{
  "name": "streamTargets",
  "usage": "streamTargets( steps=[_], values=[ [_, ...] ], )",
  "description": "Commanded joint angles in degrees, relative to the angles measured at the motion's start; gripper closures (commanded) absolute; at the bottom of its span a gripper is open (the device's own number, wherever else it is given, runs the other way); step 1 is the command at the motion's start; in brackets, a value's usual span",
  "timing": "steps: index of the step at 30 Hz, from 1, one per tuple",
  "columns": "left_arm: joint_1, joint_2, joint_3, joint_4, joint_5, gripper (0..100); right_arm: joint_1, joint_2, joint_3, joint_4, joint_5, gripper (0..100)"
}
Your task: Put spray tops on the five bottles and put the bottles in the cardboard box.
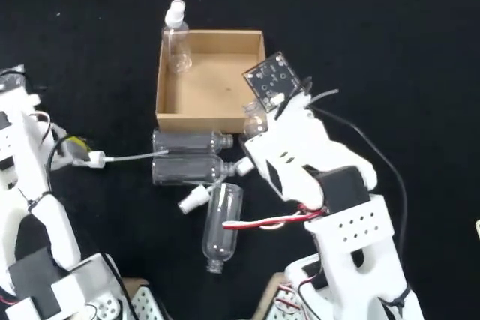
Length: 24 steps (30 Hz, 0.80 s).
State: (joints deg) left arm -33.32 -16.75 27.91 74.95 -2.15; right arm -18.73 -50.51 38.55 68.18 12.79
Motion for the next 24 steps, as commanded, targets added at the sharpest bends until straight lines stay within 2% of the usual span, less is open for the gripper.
streamTargets(
  steps=[1,3,6,14,18,21,24],
  values=[
    [5.49,-2.37,-2.24,1.93,22.68,72,-0.53,-1.89,-0.22,-0.79,-0.53,98.8],
    [5.32,-2.02,-0.84,-0.97,32.79,72,-0.53,-1.89,-0.22,-0.7,-0.53,98.8],
    [3.74,-2.02,1.45,-8.35,40.0,72,-0.62,-1.89,-0.22,-0.7,-0.53,98.8],
    [5.32,-1.76,9.19,-10.02,41.32,72,-0.62,-1.89,-0.22,-0.62,-0.53,98.8],
    [5.49,-1.49,9.27,-10.2,48.26,72,-0.62,-1.89,-0.22,-0.44,-0.53,98.8],
    [6.73,-1.41,10.24,-13.27,51.87,72,-0.62,-1.89,-0.22,-0.35,-0.53,98.8],
    [7.43,-1.41,13.23,-19.6,52.66,72,-0.62,-1.89,-0.22,-0.35,-0.53,98.8]
  ],
)
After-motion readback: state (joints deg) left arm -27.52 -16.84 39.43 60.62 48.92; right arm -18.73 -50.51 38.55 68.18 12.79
